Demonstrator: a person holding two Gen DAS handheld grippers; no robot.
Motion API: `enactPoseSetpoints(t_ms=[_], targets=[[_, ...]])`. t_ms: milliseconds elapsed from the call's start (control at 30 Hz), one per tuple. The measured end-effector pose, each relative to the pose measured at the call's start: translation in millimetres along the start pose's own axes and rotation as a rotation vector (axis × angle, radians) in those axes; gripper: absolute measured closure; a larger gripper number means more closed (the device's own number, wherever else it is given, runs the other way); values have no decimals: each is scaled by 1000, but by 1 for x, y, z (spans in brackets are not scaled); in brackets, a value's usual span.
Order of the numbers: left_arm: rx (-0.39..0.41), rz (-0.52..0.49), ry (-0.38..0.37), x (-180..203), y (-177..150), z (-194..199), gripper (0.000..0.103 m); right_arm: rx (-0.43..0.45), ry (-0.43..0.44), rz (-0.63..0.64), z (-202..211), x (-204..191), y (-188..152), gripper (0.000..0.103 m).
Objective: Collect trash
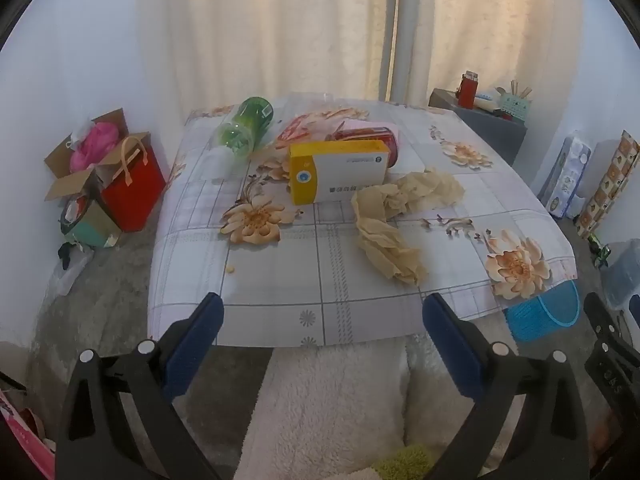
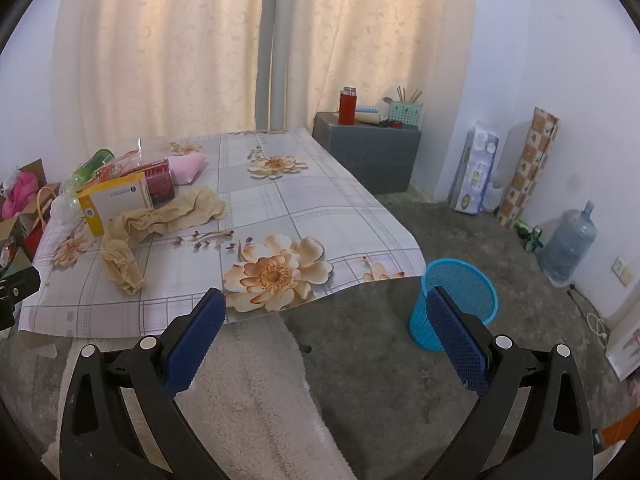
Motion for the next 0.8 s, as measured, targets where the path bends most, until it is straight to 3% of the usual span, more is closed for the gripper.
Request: enactPoseSetpoints(t_ms=[800], targets=[[7,-3,-4,2,2,3,5,1,3,-5,2,2,2,7]])
Point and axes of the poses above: each gripper's, at about its wrist camera, not at the fingertips, and z roughly against the way its jaws point, x to its right, y to its top, the point moved 8 cm from there along -z, roughly the way its jaws point, and after that the axes turned 10 degrees about -z, right-handed, at the moved point
